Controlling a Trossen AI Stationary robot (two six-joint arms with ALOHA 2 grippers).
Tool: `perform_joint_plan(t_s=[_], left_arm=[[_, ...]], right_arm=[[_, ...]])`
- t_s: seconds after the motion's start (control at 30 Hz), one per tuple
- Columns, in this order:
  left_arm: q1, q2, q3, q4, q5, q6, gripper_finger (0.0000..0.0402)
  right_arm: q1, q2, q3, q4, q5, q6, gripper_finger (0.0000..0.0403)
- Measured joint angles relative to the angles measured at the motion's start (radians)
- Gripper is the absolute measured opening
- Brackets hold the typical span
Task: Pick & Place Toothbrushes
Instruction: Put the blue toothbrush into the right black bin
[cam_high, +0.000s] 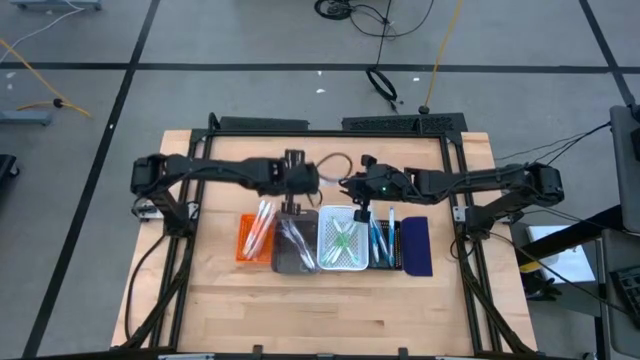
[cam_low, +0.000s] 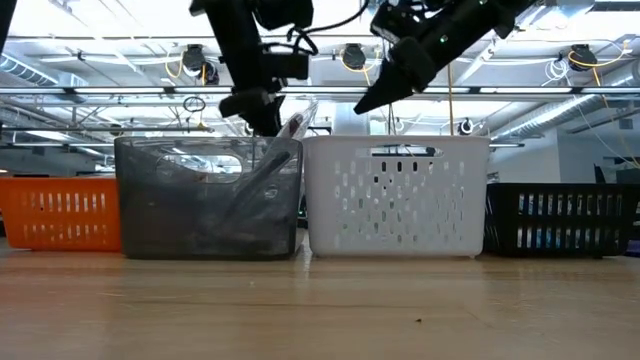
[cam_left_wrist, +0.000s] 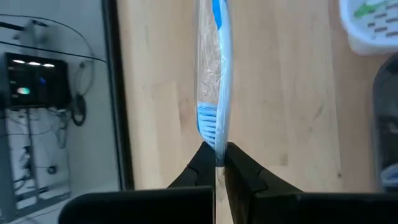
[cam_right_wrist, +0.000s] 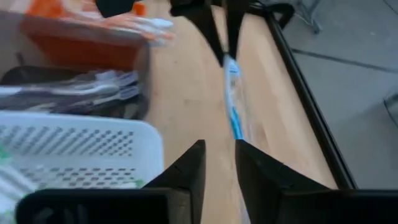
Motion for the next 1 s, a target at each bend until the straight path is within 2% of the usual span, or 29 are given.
perform_joint_plan(t_s=[0.27, 0.43, 1.0], left_arm=[[-0.094, 0.0, 0.0, 0.0, -0.074, -0.063, 0.0006], [-0.119, 0.0, 0.0, 0.0, -0.078, -0.09, 0.0006], [-0.197, 0.0, 0.0, -0.004, -0.108, -0.115, 0.0004]], right_arm=[[0.037, 0.0, 0.0, -0.008, 0.002, -0.014, 0.0154], [0.037, 0.0, 0.0, -0.007, 0.005, -0.014, 0.0184], [0.033, 0.03, -0.041, -0.006, 0.034, -0.018, 0.0188]])
